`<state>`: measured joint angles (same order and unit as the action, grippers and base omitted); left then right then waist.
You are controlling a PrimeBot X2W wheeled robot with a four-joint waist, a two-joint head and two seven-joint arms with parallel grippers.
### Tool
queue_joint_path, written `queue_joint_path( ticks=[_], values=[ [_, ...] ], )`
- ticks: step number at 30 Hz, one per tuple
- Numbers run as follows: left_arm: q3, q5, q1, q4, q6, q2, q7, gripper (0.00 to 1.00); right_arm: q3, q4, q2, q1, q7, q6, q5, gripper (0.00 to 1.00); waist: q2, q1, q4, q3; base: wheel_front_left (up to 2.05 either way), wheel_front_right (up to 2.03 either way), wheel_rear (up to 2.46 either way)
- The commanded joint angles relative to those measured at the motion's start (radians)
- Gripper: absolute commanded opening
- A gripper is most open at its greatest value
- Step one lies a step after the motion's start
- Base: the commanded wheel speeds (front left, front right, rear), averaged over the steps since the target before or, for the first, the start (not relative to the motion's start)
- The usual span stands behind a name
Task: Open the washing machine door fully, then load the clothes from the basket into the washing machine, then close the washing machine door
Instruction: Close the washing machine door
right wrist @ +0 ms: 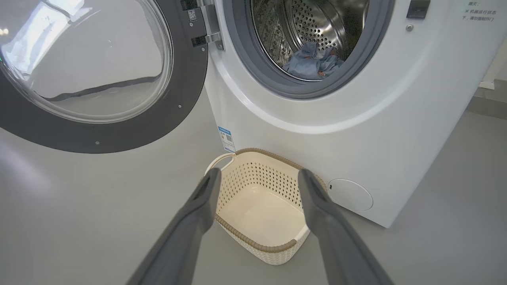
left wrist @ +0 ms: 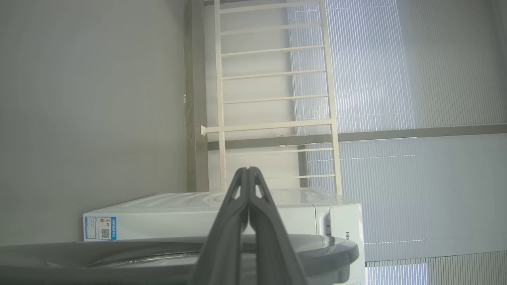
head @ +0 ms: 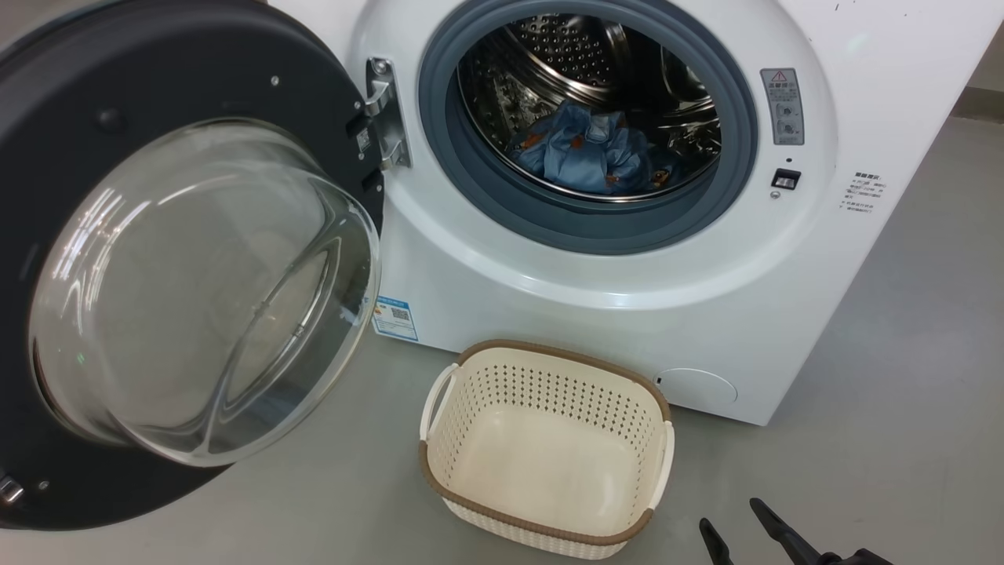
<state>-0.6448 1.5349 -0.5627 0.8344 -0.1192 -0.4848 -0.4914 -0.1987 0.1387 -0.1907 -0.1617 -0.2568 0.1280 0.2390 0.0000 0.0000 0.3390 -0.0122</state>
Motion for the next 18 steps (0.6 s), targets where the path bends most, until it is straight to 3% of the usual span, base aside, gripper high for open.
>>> queue_joint_path(
  ticks=[1, 18],
  values=[
    [-0.006, -0.004, -0.014, -0.019, -0.007, -0.061, -0.013, 0.00, -0.022, -0.027, -0.019, 0.013, -0.005, 0.003, -0.005, 1.00, 0.0000, 0.0000, 0.000, 0.001, 0.00, 0.00, 0.00],
    [0.052, -0.003, 0.003, -0.014, -0.011, -0.009, -0.122, 0.00, -0.027, -0.027, -0.034, 0.010, -0.005, 0.003, -0.002, 1.00, 0.0000, 0.0000, 0.004, 0.000, 0.00, 0.00, 0.00]
  ],
)
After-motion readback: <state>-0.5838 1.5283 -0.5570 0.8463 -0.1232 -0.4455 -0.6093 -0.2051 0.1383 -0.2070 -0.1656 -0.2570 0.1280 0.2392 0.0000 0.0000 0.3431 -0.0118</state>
